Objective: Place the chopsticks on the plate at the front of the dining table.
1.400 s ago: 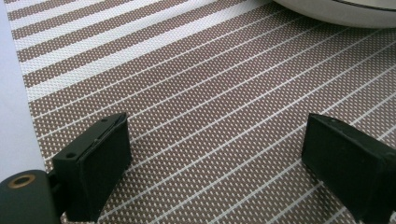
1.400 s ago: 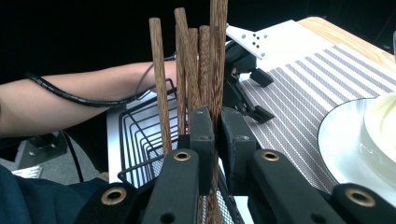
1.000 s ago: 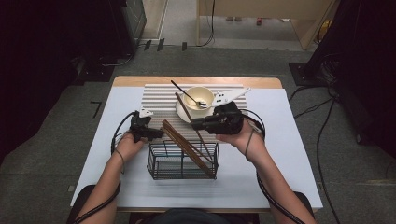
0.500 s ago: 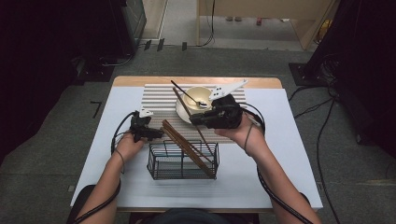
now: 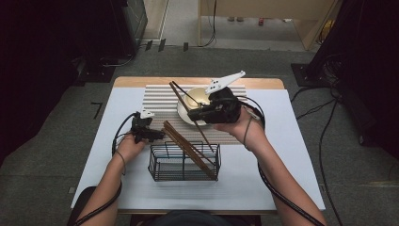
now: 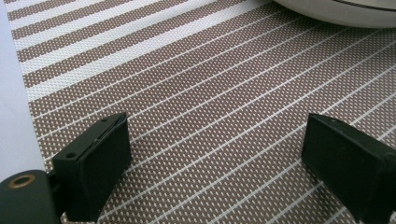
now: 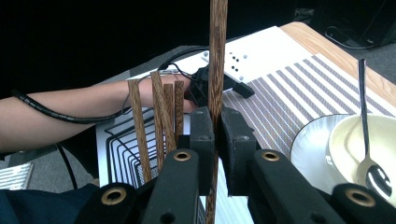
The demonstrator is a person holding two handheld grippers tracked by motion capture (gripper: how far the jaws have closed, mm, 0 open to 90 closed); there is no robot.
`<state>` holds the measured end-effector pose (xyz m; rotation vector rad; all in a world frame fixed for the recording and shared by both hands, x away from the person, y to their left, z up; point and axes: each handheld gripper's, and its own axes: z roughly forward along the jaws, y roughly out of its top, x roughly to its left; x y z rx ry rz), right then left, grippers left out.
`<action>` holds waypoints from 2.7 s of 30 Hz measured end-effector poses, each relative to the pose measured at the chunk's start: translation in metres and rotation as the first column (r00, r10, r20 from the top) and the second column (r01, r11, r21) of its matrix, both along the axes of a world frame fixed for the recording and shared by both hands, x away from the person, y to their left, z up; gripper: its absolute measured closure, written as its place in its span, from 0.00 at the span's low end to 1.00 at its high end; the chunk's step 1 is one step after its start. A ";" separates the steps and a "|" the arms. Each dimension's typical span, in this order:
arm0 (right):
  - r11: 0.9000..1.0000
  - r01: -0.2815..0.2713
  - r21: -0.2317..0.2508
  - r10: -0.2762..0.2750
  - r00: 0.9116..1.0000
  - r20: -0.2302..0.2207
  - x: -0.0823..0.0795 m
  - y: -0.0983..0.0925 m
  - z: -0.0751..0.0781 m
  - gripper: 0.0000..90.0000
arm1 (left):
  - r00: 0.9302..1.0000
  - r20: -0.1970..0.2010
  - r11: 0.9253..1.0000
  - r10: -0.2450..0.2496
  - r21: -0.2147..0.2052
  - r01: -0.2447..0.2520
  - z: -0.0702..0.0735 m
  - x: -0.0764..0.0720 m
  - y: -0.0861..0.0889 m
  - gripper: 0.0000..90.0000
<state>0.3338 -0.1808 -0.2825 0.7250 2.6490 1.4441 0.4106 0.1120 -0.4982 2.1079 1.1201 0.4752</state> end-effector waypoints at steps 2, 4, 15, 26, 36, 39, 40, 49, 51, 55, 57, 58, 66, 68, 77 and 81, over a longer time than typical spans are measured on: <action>1.000 -0.005 -0.005 0.005 1.000 -0.002 0.001 0.002 0.003 0.94 | 1.000 0.000 1.000 0.000 0.000 0.000 0.000 0.000 0.000 0.09; 1.000 -0.003 -0.012 0.002 1.000 -0.004 0.002 0.003 0.006 0.94 | 1.000 0.000 1.000 0.000 0.000 0.000 0.000 0.000 0.000 0.09; 0.998 0.003 -0.055 -0.003 1.000 0.005 0.008 0.007 0.016 0.95 | 1.000 0.000 1.000 0.000 0.000 0.000 0.000 0.000 0.000 0.09; 0.992 0.012 -0.124 -0.008 0.999 0.034 0.019 0.015 0.028 0.95 | 1.000 0.000 1.000 0.000 0.000 0.000 0.000 0.000 0.000 0.09; 0.981 0.029 -0.191 -0.023 0.999 0.033 0.030 0.019 0.025 0.94 | 1.000 0.000 1.000 0.000 0.000 0.000 0.000 0.000 0.000 0.09; 0.977 0.036 -0.211 -0.031 0.999 0.030 0.035 0.020 0.021 0.95 | 1.000 -0.001 1.000 0.000 0.000 0.000 0.000 0.000 0.000 0.09; 0.977 0.036 -0.211 -0.031 0.999 0.030 0.035 0.020 0.021 0.95 | 1.000 -0.001 1.000 0.000 0.000 0.000 0.000 0.000 0.000 0.09; 0.965 0.040 -0.260 -0.034 0.999 0.026 0.045 0.024 0.012 0.95 | 1.000 -0.001 1.000 -0.001 0.001 0.001 0.000 0.000 0.000 0.09; 0.962 0.043 -0.269 -0.038 0.999 0.023 0.048 0.025 0.009 0.94 | 1.000 -0.001 1.000 0.000 0.001 0.000 0.000 0.000 0.000 0.09; 0.959 0.042 -0.279 -0.040 0.999 0.015 0.051 0.027 0.004 0.94 | 1.000 -0.001 1.000 0.000 0.002 0.000 0.000 0.000 0.000 0.09; 0.956 0.043 -0.290 -0.042 0.999 0.009 0.053 0.029 0.000 0.95 | 1.000 -0.001 1.000 0.000 0.002 0.000 0.000 0.000 0.000 0.09; 0.956 0.042 -0.292 -0.041 0.999 0.010 0.054 0.029 -0.001 0.94 | 1.000 -0.001 1.000 0.000 0.001 0.000 0.000 0.000 0.000 0.09; 0.948 0.050 -0.316 -0.048 0.999 0.014 0.060 0.031 -0.006 0.95 | 1.000 -0.001 1.000 0.001 0.000 -0.001 0.000 0.000 0.000 0.09; 0.945 0.053 -0.323 -0.051 0.999 0.015 0.062 0.031 -0.007 0.95 | 1.000 -0.001 1.000 0.001 0.000 -0.001 0.000 0.000 0.000 0.09; 0.937 0.054 -0.346 -0.056 0.998 0.005 0.069 0.034 -0.017 0.95 | 1.000 -0.001 1.000 0.000 0.000 0.000 0.000 0.000 0.000 0.09; 0.934 0.057 -0.352 -0.063 0.998 -0.004 0.073 0.034 -0.021 0.94 | 1.000 0.000 1.000 0.002 0.002 -0.002 0.000 0.000 0.000 0.09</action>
